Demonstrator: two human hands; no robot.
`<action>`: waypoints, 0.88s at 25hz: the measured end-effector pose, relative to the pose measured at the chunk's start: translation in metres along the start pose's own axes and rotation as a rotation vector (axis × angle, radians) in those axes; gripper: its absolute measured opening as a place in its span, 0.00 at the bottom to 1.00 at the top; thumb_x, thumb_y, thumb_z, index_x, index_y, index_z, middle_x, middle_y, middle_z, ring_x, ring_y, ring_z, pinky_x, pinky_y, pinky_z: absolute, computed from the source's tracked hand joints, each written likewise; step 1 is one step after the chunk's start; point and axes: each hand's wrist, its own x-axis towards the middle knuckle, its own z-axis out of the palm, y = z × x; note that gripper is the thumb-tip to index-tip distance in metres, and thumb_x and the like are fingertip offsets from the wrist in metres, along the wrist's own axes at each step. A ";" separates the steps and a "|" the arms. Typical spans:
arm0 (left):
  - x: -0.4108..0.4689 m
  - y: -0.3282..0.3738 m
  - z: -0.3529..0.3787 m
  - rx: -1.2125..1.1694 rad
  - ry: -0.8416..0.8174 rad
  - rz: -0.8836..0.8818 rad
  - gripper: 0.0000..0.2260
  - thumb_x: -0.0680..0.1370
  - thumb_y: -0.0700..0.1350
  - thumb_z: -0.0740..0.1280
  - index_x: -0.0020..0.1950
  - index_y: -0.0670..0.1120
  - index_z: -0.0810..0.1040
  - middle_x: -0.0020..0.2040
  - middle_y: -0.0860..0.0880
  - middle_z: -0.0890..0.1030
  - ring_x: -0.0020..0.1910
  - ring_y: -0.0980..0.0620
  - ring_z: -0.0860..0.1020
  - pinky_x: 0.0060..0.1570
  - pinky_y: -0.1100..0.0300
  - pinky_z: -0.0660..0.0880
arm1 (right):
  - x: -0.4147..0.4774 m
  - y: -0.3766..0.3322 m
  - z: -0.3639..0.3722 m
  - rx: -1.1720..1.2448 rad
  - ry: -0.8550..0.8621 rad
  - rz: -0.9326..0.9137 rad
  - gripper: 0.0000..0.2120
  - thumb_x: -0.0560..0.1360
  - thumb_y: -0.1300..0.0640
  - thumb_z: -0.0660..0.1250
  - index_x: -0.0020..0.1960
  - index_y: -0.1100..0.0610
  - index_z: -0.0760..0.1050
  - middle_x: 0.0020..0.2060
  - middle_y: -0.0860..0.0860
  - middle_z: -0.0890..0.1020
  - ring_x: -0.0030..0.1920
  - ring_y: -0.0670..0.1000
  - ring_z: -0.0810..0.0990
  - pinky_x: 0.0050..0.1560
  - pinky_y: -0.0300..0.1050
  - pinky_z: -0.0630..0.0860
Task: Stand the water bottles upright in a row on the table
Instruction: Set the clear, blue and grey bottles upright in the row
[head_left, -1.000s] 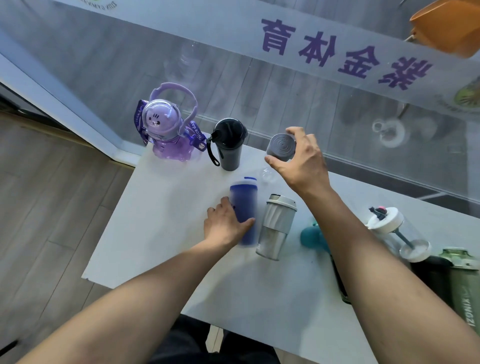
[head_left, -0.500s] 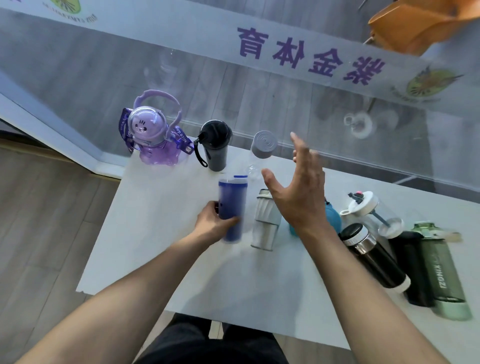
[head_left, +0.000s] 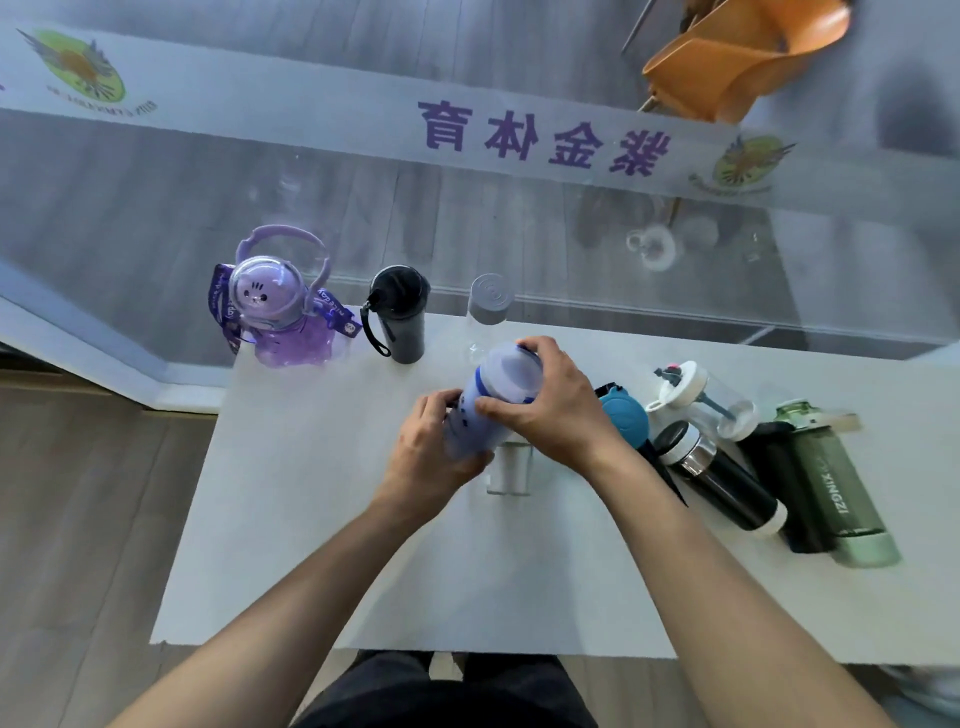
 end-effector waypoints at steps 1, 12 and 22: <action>0.004 0.005 0.000 0.021 -0.013 0.039 0.32 0.67 0.45 0.78 0.68 0.47 0.72 0.60 0.49 0.76 0.57 0.48 0.76 0.56 0.59 0.73 | 0.001 0.001 -0.007 -0.003 0.031 -0.009 0.37 0.64 0.45 0.81 0.67 0.50 0.69 0.62 0.48 0.76 0.60 0.49 0.75 0.58 0.38 0.71; 0.100 0.066 0.006 0.482 0.174 0.182 0.27 0.75 0.39 0.67 0.73 0.50 0.69 0.74 0.44 0.68 0.65 0.39 0.69 0.68 0.47 0.67 | 0.067 0.059 -0.092 -0.032 0.162 -0.069 0.37 0.65 0.49 0.81 0.70 0.44 0.69 0.57 0.50 0.73 0.55 0.49 0.73 0.54 0.38 0.66; 0.105 0.054 0.033 0.647 0.093 0.079 0.35 0.72 0.35 0.63 0.78 0.55 0.61 0.80 0.49 0.58 0.67 0.38 0.68 0.63 0.43 0.72 | 0.131 0.106 -0.065 -0.119 -0.015 -0.073 0.40 0.62 0.50 0.82 0.69 0.51 0.67 0.62 0.49 0.75 0.60 0.52 0.75 0.58 0.46 0.73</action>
